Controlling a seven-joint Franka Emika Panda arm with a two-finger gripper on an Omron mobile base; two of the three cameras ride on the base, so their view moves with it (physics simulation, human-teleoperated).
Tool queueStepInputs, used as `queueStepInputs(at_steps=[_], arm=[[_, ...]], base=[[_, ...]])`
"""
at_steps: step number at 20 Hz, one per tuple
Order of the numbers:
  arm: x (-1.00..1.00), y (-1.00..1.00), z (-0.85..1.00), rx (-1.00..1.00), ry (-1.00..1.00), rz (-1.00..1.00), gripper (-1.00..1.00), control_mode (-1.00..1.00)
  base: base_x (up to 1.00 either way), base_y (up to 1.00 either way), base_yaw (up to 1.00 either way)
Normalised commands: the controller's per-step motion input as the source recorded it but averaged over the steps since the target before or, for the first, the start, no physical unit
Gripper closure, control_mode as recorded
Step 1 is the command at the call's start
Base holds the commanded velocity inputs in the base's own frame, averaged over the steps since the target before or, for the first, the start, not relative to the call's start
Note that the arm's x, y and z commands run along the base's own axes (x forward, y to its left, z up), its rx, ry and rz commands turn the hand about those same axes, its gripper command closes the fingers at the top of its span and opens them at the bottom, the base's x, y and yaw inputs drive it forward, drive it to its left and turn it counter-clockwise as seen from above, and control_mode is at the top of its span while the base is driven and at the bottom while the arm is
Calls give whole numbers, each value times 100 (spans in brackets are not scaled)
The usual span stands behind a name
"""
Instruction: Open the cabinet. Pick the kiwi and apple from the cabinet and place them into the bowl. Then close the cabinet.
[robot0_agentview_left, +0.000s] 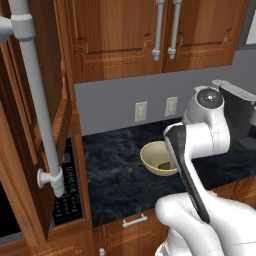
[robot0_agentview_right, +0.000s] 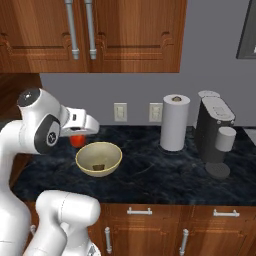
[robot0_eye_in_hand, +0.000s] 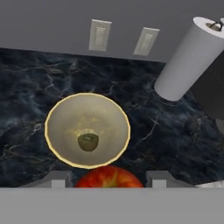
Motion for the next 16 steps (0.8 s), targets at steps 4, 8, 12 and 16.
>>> queueStepInputs(at_steps=[4, 8, 12, 16], arm=[[32, 0, -30, 0, 7, -3, 100, -100], [29, 0, -30, 0, 9, -3, 100, -100], [23, 0, -25, 0, 10, -3, 100, -100], [23, 0, -25, 0, 9, -3, 100, -100]], base=[[0, 0, 0], [0, 0, 0], [0, 0, 0], [0, 0, 0]])
